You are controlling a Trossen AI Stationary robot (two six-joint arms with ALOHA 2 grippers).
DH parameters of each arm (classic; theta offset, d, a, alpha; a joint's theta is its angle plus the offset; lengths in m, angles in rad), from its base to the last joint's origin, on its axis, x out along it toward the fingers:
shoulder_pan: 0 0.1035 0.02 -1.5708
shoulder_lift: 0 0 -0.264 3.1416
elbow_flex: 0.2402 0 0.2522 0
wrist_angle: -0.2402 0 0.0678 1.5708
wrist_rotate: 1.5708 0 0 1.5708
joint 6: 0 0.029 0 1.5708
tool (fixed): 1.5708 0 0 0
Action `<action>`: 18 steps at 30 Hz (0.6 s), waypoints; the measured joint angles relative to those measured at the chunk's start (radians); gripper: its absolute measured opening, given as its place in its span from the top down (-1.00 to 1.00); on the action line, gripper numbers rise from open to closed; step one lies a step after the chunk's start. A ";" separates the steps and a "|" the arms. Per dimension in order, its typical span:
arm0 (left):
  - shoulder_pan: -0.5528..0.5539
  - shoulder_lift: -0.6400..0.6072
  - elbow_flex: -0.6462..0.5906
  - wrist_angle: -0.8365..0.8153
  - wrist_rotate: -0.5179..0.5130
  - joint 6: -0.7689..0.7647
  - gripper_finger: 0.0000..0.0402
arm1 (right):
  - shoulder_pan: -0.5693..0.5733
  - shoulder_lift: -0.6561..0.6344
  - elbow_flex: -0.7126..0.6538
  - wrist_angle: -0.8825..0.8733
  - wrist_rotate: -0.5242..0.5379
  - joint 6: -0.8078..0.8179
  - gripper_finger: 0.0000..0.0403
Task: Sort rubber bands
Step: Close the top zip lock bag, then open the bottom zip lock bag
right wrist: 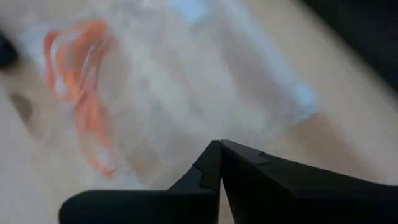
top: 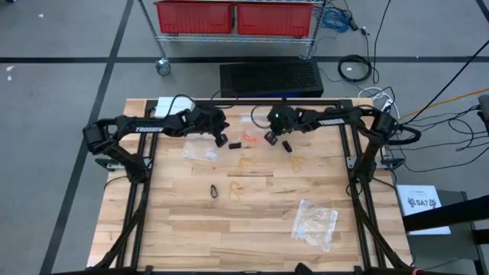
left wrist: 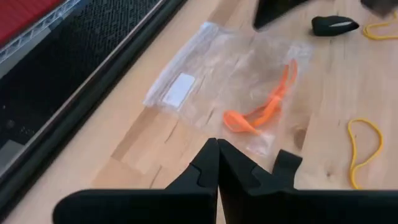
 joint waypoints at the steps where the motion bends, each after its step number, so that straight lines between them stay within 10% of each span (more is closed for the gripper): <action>1: 0.000 0.000 0.000 -0.001 0.000 -0.007 0.98 | -0.005 -0.009 0.015 -0.005 0.000 -0.027 1.00; 10: 0.015 0.000 -0.002 0.036 0.029 -0.008 0.98 | 0.045 -0.232 0.135 -0.429 -0.002 -0.125 1.00; 18: 0.038 -0.001 -0.129 0.382 0.341 -0.035 0.98 | 0.401 -0.419 0.007 -0.754 -0.058 0.203 1.00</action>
